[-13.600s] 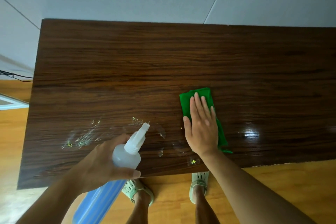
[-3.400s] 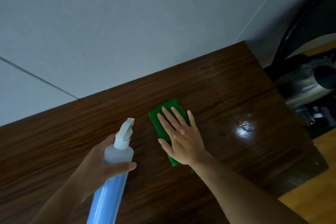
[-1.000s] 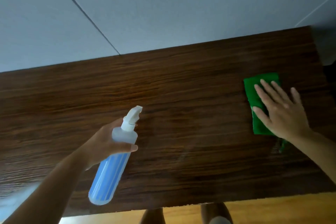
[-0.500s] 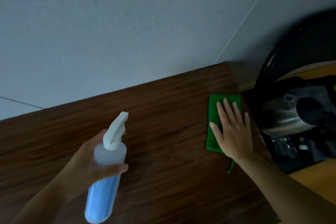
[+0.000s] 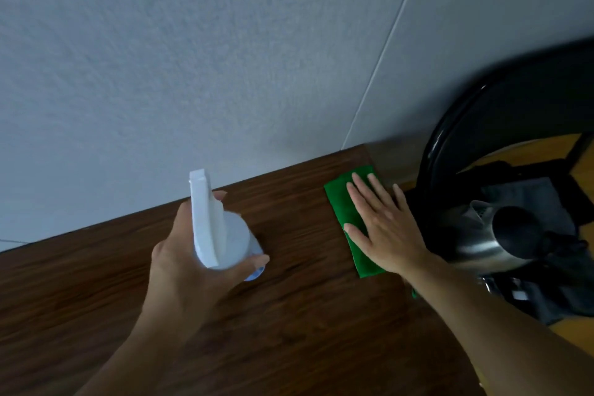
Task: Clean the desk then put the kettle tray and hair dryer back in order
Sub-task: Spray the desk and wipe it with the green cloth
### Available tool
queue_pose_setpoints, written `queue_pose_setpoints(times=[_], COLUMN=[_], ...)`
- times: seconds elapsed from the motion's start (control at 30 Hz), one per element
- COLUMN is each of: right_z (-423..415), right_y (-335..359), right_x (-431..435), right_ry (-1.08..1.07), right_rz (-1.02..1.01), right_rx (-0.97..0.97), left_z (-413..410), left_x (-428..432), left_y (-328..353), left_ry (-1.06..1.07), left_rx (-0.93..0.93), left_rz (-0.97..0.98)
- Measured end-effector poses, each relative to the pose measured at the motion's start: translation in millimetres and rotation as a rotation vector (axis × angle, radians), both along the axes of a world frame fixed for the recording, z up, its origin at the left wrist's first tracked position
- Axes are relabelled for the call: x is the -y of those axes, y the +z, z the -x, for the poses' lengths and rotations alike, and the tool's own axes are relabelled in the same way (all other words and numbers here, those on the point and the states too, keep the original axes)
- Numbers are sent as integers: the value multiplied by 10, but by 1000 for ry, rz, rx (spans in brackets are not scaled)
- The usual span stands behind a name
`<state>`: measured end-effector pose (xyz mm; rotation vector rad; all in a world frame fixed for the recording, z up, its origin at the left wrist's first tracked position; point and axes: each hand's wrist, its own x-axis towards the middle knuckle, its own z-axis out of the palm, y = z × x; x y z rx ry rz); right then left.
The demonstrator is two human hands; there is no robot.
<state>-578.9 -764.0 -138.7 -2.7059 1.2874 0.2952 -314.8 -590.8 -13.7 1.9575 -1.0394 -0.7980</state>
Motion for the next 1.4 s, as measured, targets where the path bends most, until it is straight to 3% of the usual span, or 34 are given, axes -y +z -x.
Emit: queue_pose_setpoints(times=[0.13, 0.3, 0.37, 0.5, 0.57, 0.63, 0.73, 0.83, 0.93, 1.03, 1.13, 1.4], right_z=[-227, -442, -390, -135, -113, -177, -343, -517, -470, -215, -56, 106], right_y=[65, -101, -159, -90, 75, 230, 338, 239, 42, -80, 22, -26], right_x=[-252, -424, -332, 202, 398, 302, -240, -640, -574, -203, 198, 6], right_ry=[-290, -364, -220, 444, 608, 474, -78, -378, -294, 7, 175, -50], right_rz=[67, 26, 32, -2, 16, 19, 25, -174, -158, -119, -218, 12], right_rx=[102, 159, 139, 49, -12, 14, 111, 48, 114, 129, 133, 6], left_z=[293, 469, 473, 403, 359, 335, 347, 384, 401, 395, 392, 340], left_x=[275, 547, 617, 634, 610, 585, 551, 541, 570, 611, 689, 831], left_y=[-6, -55, -63, -94, -98, -133, -227, -326, -348, -342, -342, -380], left_ry=[93, 130, 123, 78, 52, 65, 92, 112, 118, 119, 152, 188], left_rx=[30, 90, 103, 106, 106, 85, 49, 35, 6, 7, -2, 19], left_rz=[61, 67, 75, 33, -1, -21, -42, -81, -97, -102, -105, -93])
